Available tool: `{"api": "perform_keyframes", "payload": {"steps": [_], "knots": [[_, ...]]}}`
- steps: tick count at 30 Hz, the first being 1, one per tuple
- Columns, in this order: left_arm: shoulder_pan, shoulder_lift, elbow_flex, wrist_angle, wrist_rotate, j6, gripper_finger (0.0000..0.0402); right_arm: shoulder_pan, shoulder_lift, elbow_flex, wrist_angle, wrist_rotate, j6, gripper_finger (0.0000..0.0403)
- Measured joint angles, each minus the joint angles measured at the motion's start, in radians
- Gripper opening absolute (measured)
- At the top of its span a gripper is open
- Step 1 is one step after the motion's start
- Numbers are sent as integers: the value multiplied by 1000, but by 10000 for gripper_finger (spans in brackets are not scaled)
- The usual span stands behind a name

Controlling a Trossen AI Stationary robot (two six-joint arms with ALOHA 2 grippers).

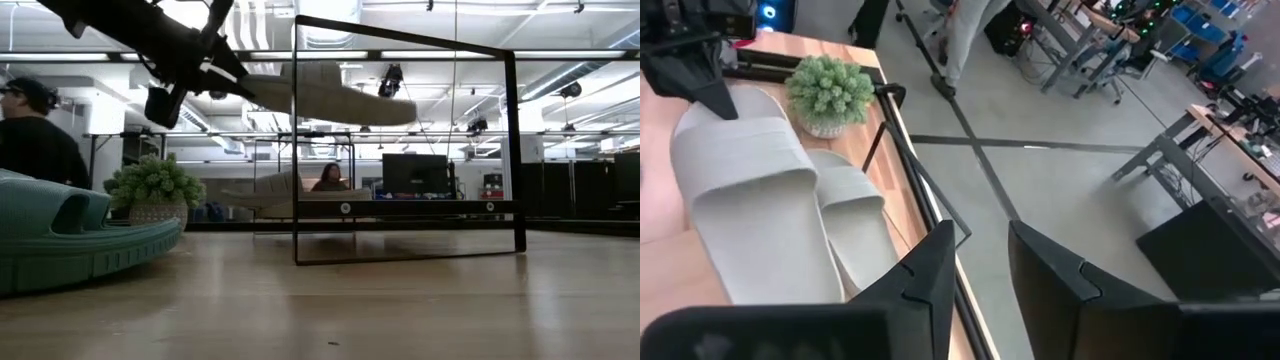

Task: Pick and place slides into the shelf
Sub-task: Put the gray slipper on the shelf

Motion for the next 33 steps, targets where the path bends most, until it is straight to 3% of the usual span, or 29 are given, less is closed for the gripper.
{"api": "perform_keyframes", "payload": {"steps": [16, 33], "knots": [[-65, 210, -5, 65, -157, -213, 17, -2, 8, 0, 1, 0, -22, 87], [-89, 262, -96, 154, -229, -268, 17, -2, 8, 0, 1, -1, -24, 86]]}}
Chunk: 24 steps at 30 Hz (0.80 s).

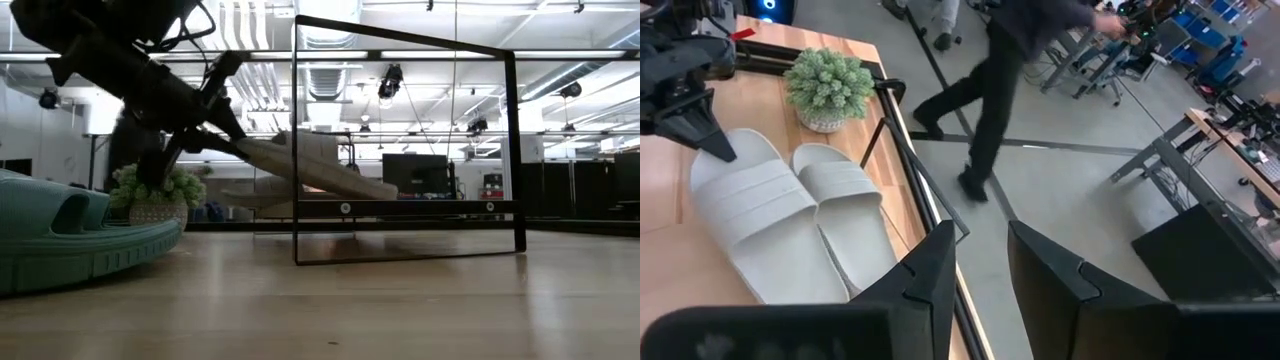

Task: Pick and place slides into the shelf
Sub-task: Put the gray slipper on the shelf

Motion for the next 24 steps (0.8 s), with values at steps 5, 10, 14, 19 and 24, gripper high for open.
{"api": "perform_keyframes", "payload": {"steps": [5, 10, 14, 19, 24], "knots": [[1, -3, -26, 2, 7, -12, 17, 0, 0, 0, 1, 0, 0, 81], [4, 19, -46, 32, 9, -27, 17, 0, 0, 0, 0, -1, 3, 77], [13, 47, -47, 44, 6, -55, 17, 0, 0, 0, 0, -2, 8, 82], [18, 106, -50, 115, 4, -70, 17, 0, 0, 0, 0, -2, 11, 86], [18, 184, -51, 209, 5, -102, 17, 0, 0, 0, 0, -2, 14, 81]]}}
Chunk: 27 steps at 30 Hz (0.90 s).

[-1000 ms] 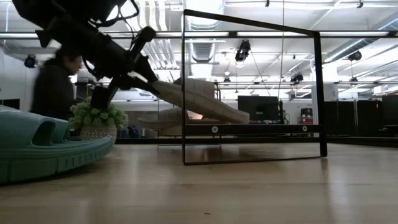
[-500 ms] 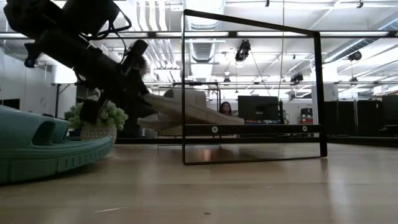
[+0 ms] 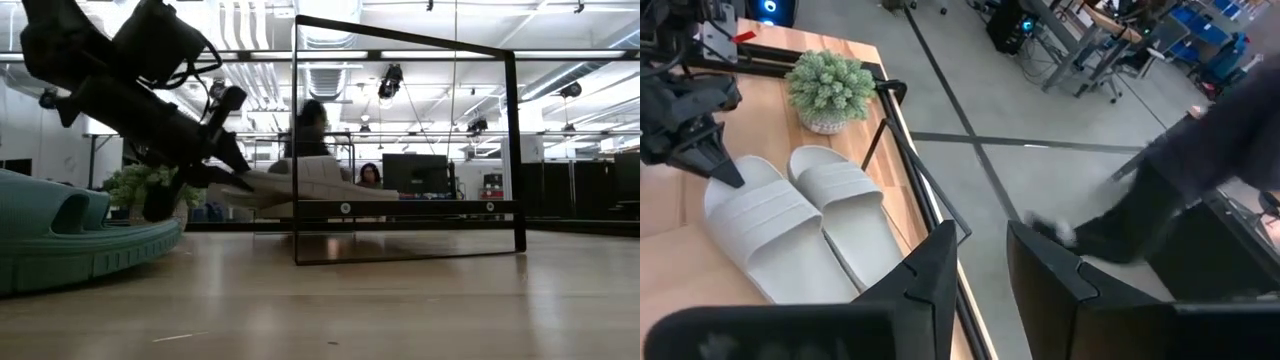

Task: Pick and place slides into the shelf
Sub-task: Put the gray slipper on the shelf

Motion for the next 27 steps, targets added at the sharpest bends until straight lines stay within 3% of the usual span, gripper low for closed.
{"api": "perform_keyframes", "payload": {"steps": [3, 10, 15, 21, 27], "knots": [[0, 35, 0, 65, 2, -2, 23, 0, 0, 0, 0, 0, 14, 77], [0, 52, -1, 96, 3, -25, 113, 0, 0, 0, -1, 0, 20, 76], [0, 13, -4, 61, -4, 6, 154, 0, 0, 0, -1, 0, 23, 83], [0, -58, -5, 22, 6, 101, 180, 0, 0, 0, -2, 0, 23, 86], [0, -136, -6, -157, 48, 131, 183, 0, 0, 0, -2, 0, 23, 80]]}}
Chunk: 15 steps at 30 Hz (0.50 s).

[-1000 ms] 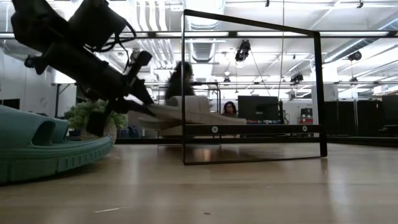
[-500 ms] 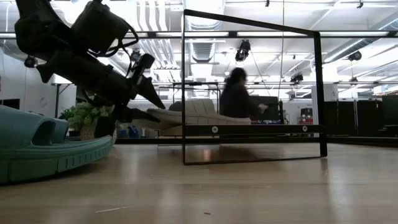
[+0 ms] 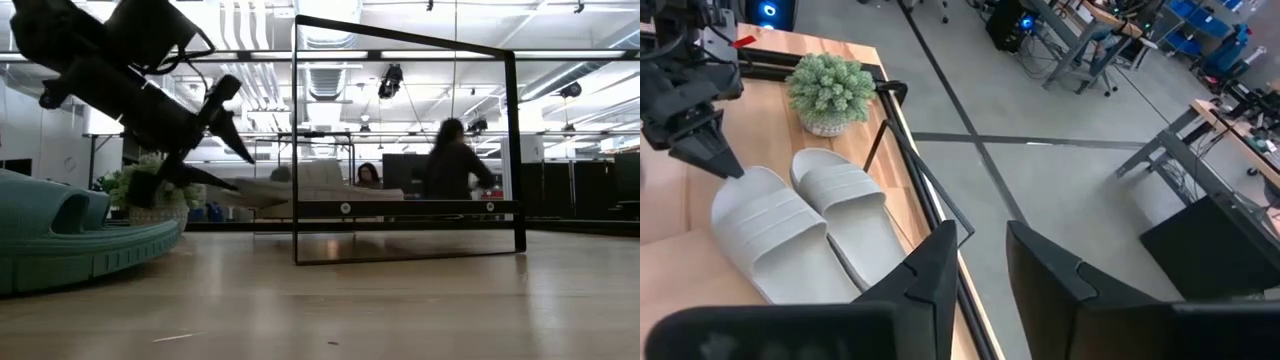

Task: Pick and place slides into the shelf
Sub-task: Put the gray slipper on the shelf

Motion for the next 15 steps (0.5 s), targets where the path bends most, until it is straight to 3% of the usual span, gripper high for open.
{"api": "perform_keyframes", "payload": {"steps": [8, 15], "knots": [[-1, -101, 0, -100, 0, 9, 183, 0, 0, 0, -4, 0, 19, 81], [-2, -209, 2, -105, -18, 172, 183, 0, 0, 0, -4, -1, 30, 86]]}}
